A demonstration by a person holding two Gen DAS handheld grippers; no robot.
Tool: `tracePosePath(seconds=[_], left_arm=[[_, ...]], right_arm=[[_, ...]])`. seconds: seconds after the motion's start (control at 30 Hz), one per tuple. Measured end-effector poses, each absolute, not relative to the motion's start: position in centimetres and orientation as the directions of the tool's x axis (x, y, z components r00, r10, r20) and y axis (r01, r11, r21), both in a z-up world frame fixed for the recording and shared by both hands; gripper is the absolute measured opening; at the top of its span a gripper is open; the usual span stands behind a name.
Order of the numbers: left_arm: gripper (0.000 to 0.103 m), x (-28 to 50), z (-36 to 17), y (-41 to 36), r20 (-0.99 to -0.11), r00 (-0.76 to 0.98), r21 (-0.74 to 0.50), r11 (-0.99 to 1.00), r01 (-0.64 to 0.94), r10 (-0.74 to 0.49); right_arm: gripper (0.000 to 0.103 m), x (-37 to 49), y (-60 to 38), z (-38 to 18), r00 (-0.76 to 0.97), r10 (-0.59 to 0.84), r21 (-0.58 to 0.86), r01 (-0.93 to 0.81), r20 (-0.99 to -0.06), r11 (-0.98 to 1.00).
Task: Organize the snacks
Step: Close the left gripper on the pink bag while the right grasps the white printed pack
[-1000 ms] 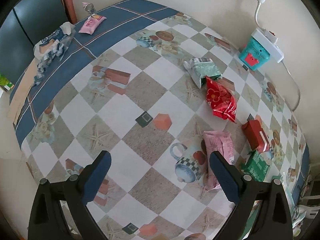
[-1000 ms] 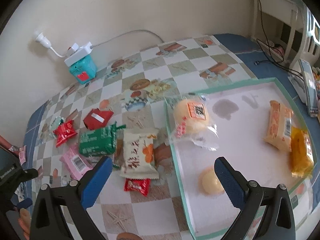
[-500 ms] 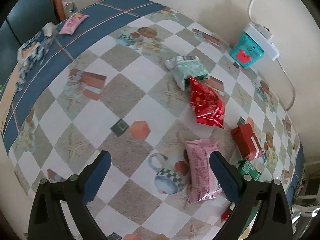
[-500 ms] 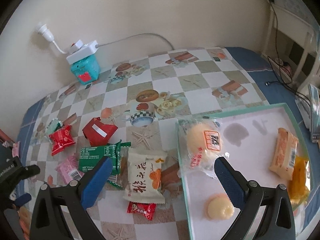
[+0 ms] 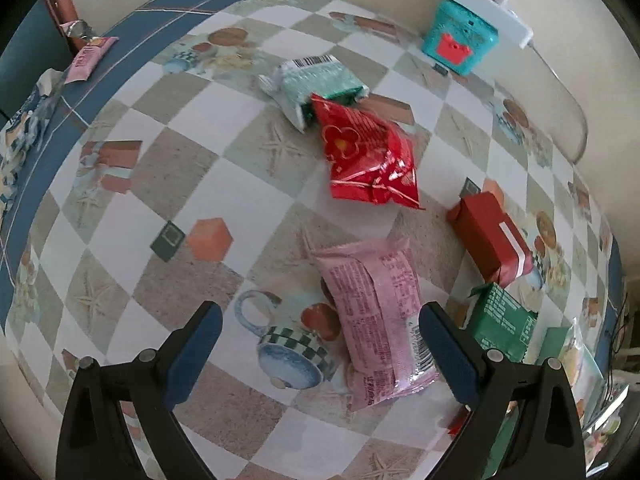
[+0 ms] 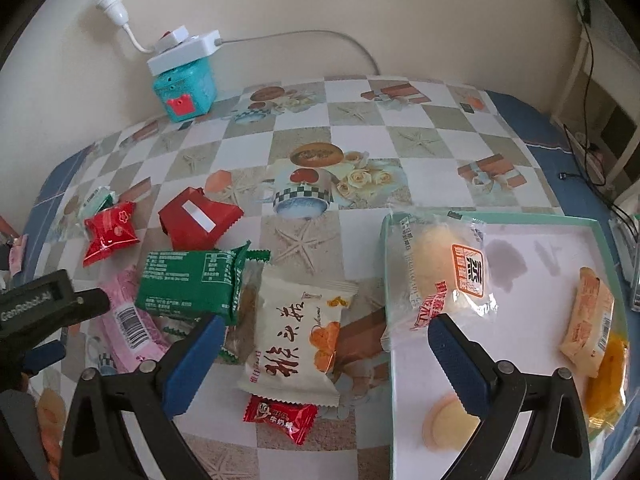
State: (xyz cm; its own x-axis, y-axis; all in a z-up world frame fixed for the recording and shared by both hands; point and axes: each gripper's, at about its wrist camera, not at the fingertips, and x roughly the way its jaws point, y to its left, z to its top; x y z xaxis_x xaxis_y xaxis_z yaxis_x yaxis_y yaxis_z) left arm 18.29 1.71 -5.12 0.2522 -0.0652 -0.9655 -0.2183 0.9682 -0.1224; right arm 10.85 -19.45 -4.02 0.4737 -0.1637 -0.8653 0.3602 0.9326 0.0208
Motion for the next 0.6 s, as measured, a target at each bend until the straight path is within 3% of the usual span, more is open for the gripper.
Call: tracePosePath(seconds=[0.23,0.47,0.6], left_arm=[[0.099,18.4,-5.5,0.7,-0.968,0.243,-0.108,0.978,-0.176,-0.063],[0.099,18.3,-6.3,0.4,-0.974,0.215,-0.100,0.983,-0.157,-0.064],[0.099,18.4,-6.5,0.1,-0.976,0.210,-0.095,0.984,-0.148,-0.063]], right_arm=[[0.088,10.9,-18.9,-3.4,0.477,-0.161,0.017,0.348,-0.864,0.937],[0.083,10.9,-18.2,-2.9,0.501,-0.138,0.025,0.305,-0.854,0.952],[0.072,11.1,-17.9,-4.3,0.470,-0.104,0.042,0.291,-0.877,0.956]])
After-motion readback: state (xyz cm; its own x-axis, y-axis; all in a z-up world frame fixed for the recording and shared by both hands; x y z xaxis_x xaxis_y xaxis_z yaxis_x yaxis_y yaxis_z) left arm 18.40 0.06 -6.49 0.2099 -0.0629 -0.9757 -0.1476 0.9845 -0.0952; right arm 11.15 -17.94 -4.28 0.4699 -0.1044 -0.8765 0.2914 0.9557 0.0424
